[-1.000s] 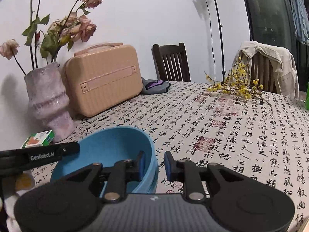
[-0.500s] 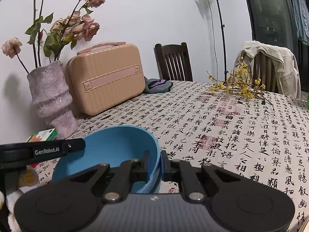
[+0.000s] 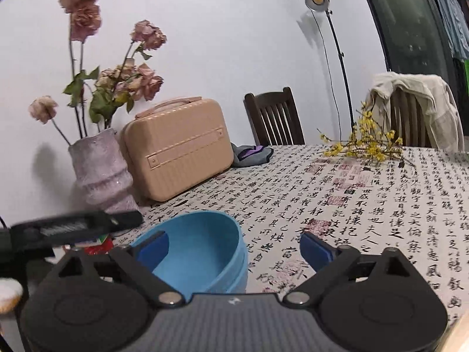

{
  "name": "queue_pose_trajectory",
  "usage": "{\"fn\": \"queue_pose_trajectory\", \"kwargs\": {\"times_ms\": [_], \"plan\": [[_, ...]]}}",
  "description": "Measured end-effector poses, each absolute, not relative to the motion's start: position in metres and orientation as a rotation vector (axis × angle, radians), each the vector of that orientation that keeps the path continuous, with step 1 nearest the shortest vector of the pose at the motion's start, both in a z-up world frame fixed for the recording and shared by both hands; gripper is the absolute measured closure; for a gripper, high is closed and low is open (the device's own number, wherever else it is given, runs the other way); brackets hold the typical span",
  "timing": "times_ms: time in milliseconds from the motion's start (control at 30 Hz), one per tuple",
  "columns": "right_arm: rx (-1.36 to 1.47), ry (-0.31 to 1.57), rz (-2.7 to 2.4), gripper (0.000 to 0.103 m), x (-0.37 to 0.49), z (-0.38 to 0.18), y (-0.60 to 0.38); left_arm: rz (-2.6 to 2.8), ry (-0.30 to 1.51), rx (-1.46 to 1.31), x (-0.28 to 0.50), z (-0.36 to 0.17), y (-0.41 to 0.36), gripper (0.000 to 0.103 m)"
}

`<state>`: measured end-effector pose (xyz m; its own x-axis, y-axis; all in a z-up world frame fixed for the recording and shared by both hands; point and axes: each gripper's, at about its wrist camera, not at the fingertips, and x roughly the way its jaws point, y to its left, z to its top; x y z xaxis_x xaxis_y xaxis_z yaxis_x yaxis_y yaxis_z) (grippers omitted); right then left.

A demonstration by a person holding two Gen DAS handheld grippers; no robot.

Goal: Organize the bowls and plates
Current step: 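Set the blue bowl into the earlier bowl and open both grippers, then pull both open grippers back up from the stacked blue bowls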

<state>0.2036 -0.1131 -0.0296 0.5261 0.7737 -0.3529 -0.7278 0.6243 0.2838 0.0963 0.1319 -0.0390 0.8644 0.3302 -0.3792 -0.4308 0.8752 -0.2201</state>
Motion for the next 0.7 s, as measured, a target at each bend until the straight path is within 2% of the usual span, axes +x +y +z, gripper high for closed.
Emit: {"fn": "queue_pose_trajectory", "kwargs": {"times_ms": [433, 700], "plan": [[0.026, 0.448, 0.886, 0.0, 0.153, -0.053, -0.141, 0.373, 0.263, -0.294, 0.037, -0.061, 0.123, 0.0], [-0.037, 0.448, 0.814, 0.0, 0.137, -0.068, -0.153, 0.37, 0.248, -0.291, 0.03, -0.069, 0.116, 0.0]]}}
